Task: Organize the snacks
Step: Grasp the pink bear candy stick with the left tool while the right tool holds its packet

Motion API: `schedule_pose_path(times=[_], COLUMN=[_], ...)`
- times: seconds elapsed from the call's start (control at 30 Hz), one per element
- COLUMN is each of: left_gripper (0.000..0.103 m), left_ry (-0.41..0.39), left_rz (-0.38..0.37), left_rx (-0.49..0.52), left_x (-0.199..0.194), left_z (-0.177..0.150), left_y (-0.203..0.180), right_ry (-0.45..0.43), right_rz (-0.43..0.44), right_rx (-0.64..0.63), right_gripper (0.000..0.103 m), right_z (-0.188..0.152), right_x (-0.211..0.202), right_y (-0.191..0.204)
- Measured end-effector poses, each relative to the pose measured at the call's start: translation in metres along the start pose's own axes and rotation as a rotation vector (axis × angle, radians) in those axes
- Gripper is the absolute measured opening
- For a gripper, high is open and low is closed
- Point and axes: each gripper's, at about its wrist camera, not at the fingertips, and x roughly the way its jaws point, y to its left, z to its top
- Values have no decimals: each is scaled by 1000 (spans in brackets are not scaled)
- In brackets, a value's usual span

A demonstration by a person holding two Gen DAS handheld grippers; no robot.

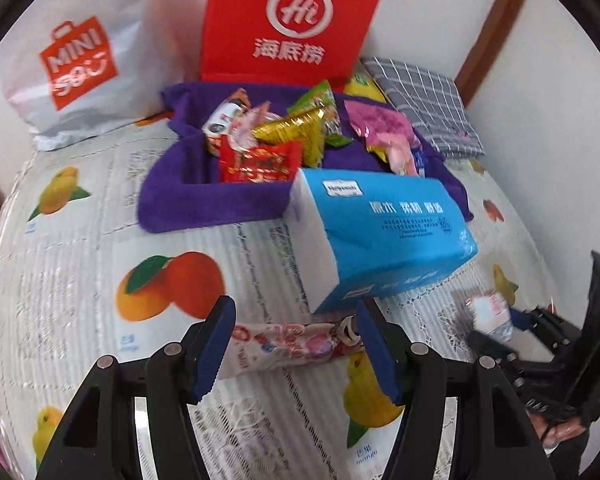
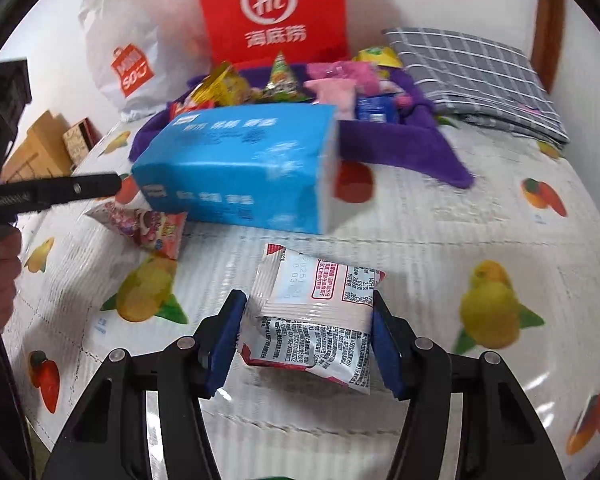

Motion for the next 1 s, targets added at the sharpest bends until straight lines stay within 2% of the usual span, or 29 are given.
schedule_pose_path(times=[0.1, 0.33, 0.53, 0.67, 0.77, 0.8, 0.9, 0.97, 1.0], left_gripper=[61, 61, 61, 60, 58, 56, 39, 23, 23], left_ry=[22, 89, 112, 123, 102, 96, 79, 67, 64], left_rz=[-46, -79, -60, -24, 22, 35, 77, 108, 108], left_rx=[18, 57, 95, 122, 148, 157, 180, 181, 171], left_x=[8, 21, 20, 21, 18, 18, 17, 17, 16], left_z=[-1, -16, -33, -46, -55, -58, -62, -63, -64], left_y=[-5, -21, -36, -46, -54, -57, -63, -65, -65], right_ry=[-10, -36, -38, -52, -54, -52, -48, -50, -50], right_rz=[2, 30, 50, 62, 65, 66, 67, 64, 62], right_rx=[17, 67, 64, 61, 60, 59, 55, 48, 46], right_gripper=[59, 60, 60, 60, 60, 60, 60, 60, 60], right_z=[-1, -1, -2, -5, -7, -8, -12, -14, -15], right_x=[-5, -13, -12, -18, -20, -20, -22, -26, -27], right_y=[-9, -24, -19, -18, -18, -18, -17, -16, -16])
